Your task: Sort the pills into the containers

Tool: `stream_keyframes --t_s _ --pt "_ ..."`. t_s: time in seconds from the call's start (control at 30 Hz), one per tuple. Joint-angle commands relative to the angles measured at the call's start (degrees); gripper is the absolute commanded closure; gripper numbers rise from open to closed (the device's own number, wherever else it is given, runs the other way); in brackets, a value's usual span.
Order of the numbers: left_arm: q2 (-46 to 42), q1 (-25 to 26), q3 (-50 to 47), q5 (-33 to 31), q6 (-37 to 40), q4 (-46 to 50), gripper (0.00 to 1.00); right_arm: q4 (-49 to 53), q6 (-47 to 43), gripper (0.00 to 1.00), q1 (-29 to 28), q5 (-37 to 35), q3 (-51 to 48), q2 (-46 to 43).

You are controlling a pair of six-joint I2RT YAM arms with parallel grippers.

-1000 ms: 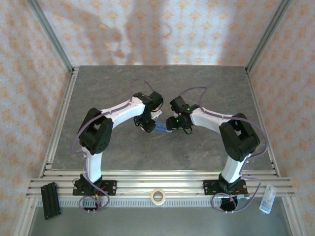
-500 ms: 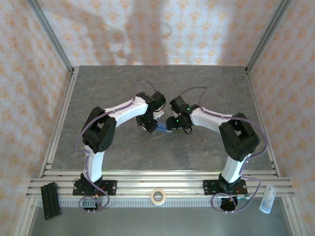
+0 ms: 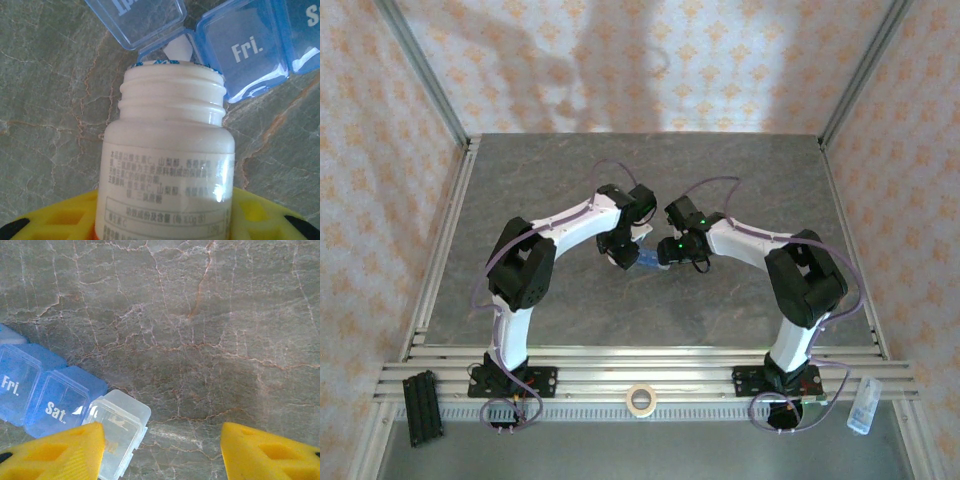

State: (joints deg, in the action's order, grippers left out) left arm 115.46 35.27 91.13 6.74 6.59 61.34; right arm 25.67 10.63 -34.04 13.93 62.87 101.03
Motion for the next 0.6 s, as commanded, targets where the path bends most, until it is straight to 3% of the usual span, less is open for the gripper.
stream_keyframes --t_s 0.0,0.57 --pt "1.1 0.4 1.7 -1.5 1.3 3.1 1.0 0.6 -0.4 0.38 0.0 -1.0 0.7 1.4" --pt "2.4 0.5 5.1 -1.9 1.8 5.5 1.0 0.6 -0.4 0.38 -0.1 -1.1 0.8 1.3"
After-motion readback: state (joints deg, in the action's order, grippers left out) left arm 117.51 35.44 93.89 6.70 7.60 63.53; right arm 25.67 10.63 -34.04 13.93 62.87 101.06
